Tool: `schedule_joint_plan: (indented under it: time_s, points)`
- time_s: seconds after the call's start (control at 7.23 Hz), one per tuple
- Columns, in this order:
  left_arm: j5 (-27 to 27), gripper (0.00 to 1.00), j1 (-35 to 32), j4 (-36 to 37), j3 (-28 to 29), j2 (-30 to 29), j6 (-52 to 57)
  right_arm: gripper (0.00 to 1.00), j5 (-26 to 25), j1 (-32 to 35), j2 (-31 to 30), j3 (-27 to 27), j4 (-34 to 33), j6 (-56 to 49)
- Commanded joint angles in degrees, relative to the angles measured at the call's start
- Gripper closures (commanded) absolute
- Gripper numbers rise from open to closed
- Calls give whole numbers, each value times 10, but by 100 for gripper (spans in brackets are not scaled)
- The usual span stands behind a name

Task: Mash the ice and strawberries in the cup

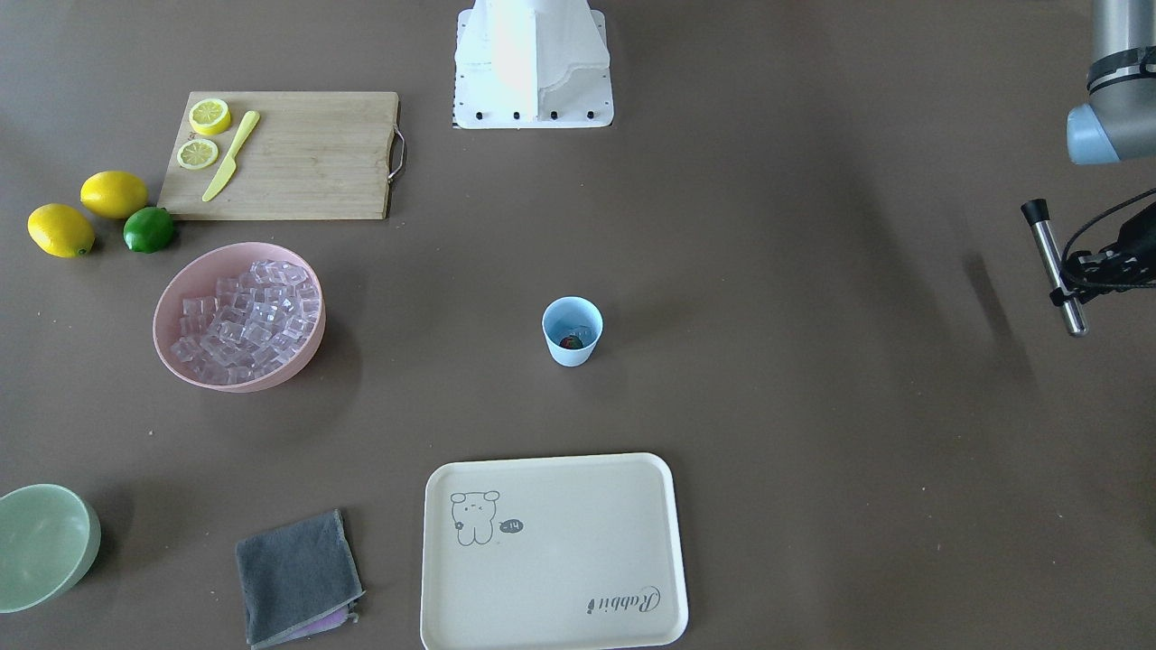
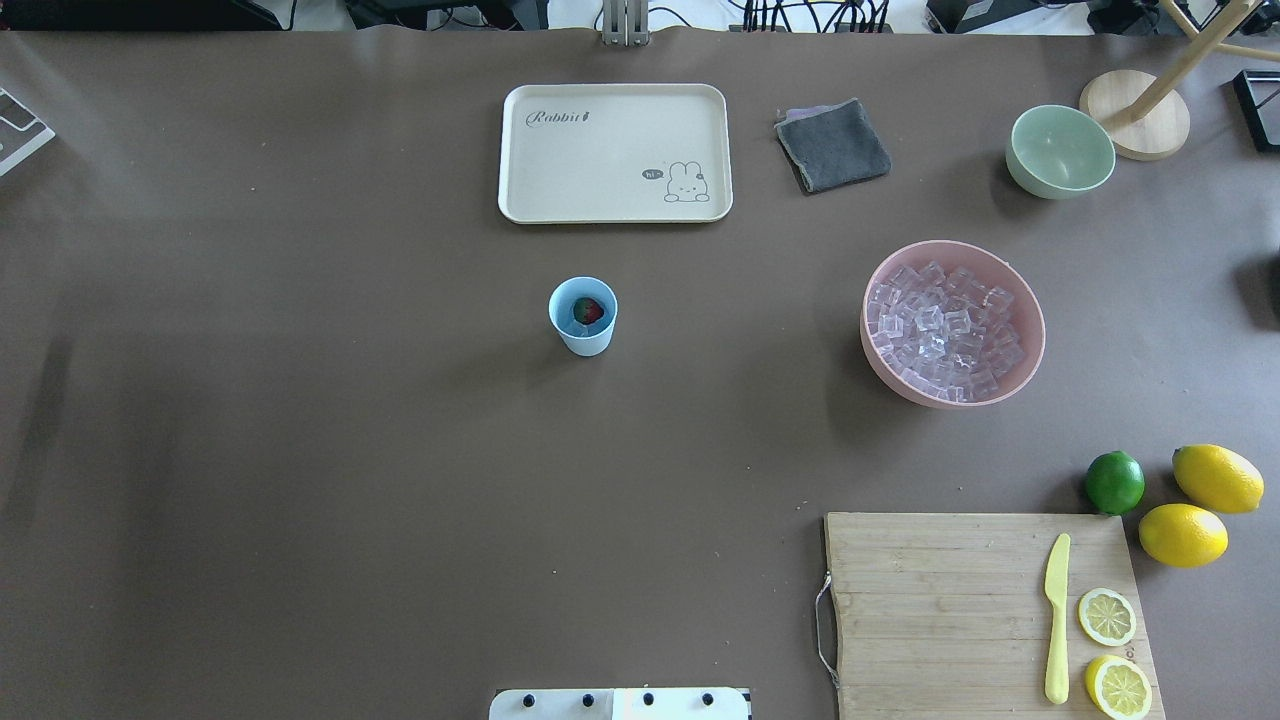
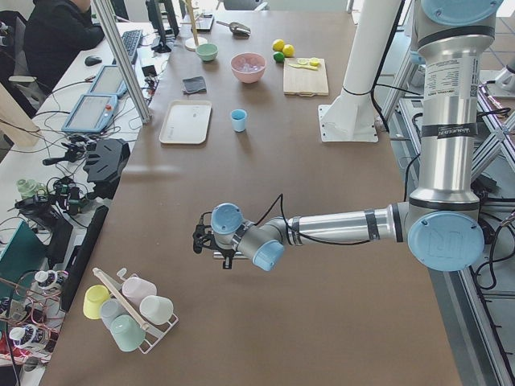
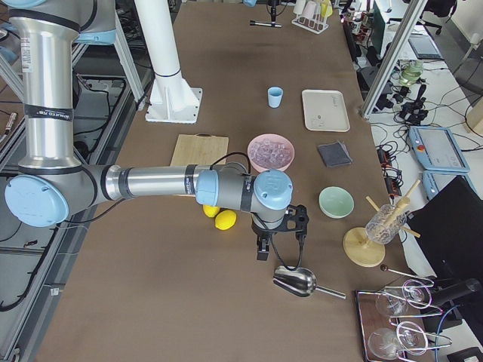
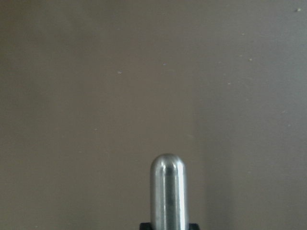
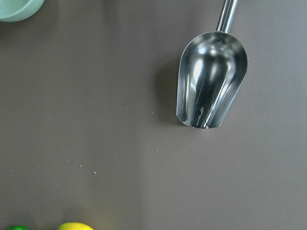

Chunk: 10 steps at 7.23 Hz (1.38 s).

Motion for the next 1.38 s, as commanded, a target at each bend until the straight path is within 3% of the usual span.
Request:
schedule_joint_plan:
  time_s: [0.0, 0.28, 0.55, 0.83, 1.11, 1.25]
  points:
    - [2, 2, 0, -15, 9, 1, -1, 0, -1, 0, 5, -1, 0, 0]
    - [2, 1, 0, -13, 5, -10, 3, 0, -1, 0, 6, -1, 1, 0]
    - [-3, 2, -42, 21, -6, -51, 3, 0, 0, 0, 6, 0, 0, 0]
    - [-12, 1, -85, 172, -67, -74, 92, 0, 0, 0, 5, 1, 0, 0]
    - [-10, 2, -153, 386, -201, -90, 183, 0, 0, 1, 6, 0, 1, 0]
    - [-6, 1, -161, 397, -272, -39, 180, 0, 1, 0, 3, 1, 1, 0]
